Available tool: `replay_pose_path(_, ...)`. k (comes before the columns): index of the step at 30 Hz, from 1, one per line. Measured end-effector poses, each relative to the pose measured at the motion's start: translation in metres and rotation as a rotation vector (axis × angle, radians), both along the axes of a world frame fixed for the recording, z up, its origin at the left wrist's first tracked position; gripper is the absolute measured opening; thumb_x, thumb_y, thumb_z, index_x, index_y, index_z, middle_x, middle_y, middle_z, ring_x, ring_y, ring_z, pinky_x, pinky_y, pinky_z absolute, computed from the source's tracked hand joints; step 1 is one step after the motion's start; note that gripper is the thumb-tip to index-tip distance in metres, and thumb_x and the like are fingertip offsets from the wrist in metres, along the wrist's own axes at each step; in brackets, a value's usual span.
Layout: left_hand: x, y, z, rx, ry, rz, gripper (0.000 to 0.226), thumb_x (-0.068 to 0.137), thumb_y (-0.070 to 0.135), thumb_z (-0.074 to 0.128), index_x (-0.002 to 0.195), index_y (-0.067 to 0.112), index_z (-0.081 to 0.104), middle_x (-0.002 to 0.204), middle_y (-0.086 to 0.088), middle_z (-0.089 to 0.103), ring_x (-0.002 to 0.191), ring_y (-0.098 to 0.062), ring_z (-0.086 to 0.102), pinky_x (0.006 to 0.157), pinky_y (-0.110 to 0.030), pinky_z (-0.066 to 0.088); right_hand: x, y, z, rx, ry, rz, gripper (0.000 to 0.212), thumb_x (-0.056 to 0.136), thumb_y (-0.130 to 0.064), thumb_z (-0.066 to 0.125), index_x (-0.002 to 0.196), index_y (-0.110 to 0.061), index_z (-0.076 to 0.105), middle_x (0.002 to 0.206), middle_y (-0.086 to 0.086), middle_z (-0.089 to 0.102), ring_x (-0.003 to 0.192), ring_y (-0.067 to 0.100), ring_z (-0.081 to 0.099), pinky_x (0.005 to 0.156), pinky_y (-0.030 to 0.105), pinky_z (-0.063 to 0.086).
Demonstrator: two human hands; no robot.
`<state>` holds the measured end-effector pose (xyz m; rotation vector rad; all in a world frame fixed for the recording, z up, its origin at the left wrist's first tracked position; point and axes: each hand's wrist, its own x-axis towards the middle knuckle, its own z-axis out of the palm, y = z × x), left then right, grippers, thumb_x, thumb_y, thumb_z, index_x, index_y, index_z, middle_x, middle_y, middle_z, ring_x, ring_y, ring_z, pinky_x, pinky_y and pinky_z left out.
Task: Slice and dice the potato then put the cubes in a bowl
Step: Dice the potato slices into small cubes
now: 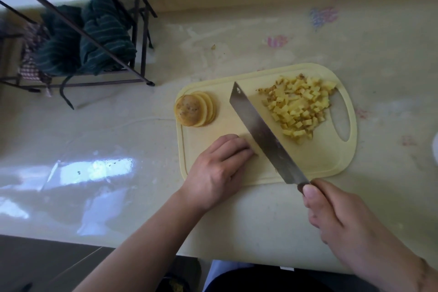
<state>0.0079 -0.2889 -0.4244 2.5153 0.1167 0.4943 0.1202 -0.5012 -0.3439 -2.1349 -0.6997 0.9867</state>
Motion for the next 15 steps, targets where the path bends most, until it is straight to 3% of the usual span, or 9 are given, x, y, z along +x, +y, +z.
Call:
replay_pose_path(3,-0.016,0.0,0.01,-0.05,-0.07,0.043,0.024,0.094,-0.007,0.05,0.099,-0.005,0.074,0.104,-0.018,0.069,0.099,-0.035,0.065,0.088,-0.041,0.055,0.001,-0.008,0.002,-0.056,-0.147,0.122,0.043,0.084,-0.068,0.022,0.074,-0.031,0.041,0.054,0.001,0.052,0.048,0.012,0.049,0.05,0.032,0.037)
replay_pose_path(7,-0.041,0.004,0.054,0.006,-0.283,0.234,0.018,0.085,-0.007,0.054,0.088,0.009,0.06,0.09,-0.008,0.059,0.081,-0.029,0.056,0.077,-0.031,0.046,0.002,-0.017,0.006,-0.15,-0.523,0.401,0.042,0.091,-0.062,0.024,0.08,-0.029,0.046,0.053,-0.009,0.053,0.042,0.013,0.053,0.037,0.028,0.033)
replay_pose_path(10,-0.047,0.0,0.065,0.083,-0.086,0.106,0.006,0.089,0.015,0.068,0.095,0.013,0.067,0.093,-0.006,0.066,0.081,-0.027,0.062,0.069,-0.034,0.05,0.001,-0.015,0.001,-0.136,-0.744,0.537,0.05,0.093,-0.059,0.021,0.081,-0.024,0.055,0.056,-0.008,0.057,0.037,0.014,0.051,0.034,0.023,0.024)
replay_pose_path(12,-0.047,-0.002,0.057,0.121,0.081,0.05,0.018,0.091,0.033,0.072,0.1,0.017,0.074,0.101,-0.001,0.07,0.085,-0.023,0.068,0.068,-0.032,0.054,0.001,-0.013,-0.006,-0.115,-0.823,0.567,0.057,0.094,-0.059,0.015,0.082,-0.023,0.058,0.056,-0.005,0.058,0.036,0.015,0.05,0.032,0.025,0.025)
replay_pose_path(15,-0.04,-0.003,0.051,0.092,0.231,0.058,0.034,0.09,0.05,0.065,0.105,0.021,0.074,0.106,0.004,0.067,0.078,-0.02,0.067,0.06,-0.029,0.055,0.0,-0.013,-0.016,-0.077,-0.899,0.581,0.062,0.094,-0.06,0.012,0.081,-0.022,0.059,0.056,-0.004,0.057,0.038,0.016,0.051,0.032,0.027,0.03)
